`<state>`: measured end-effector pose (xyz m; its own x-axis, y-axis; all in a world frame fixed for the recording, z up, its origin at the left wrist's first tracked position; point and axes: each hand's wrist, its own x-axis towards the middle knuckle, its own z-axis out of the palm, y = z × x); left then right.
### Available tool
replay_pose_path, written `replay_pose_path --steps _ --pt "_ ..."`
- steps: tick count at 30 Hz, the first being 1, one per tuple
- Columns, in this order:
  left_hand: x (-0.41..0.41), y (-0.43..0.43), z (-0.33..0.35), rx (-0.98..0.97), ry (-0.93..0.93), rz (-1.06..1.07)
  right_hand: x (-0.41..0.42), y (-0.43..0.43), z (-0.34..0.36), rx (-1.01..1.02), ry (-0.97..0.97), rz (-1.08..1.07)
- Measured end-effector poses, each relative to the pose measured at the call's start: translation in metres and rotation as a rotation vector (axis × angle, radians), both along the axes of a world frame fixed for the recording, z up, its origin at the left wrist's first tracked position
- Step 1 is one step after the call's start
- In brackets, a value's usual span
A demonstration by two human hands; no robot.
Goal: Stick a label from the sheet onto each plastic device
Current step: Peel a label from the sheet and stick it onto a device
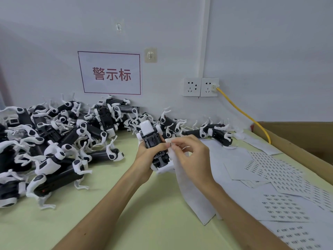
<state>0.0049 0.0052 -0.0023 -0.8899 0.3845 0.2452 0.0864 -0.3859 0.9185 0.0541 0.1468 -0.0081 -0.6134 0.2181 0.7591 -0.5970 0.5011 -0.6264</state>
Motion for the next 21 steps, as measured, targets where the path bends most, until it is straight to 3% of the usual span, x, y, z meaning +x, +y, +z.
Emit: replay_pose_path --steps 21 --pt "-0.0018 0.0034 -0.0036 -0.011 -0.018 0.041 0.0002 0.0010 -0.0038 0.009 0.029 -0.023"
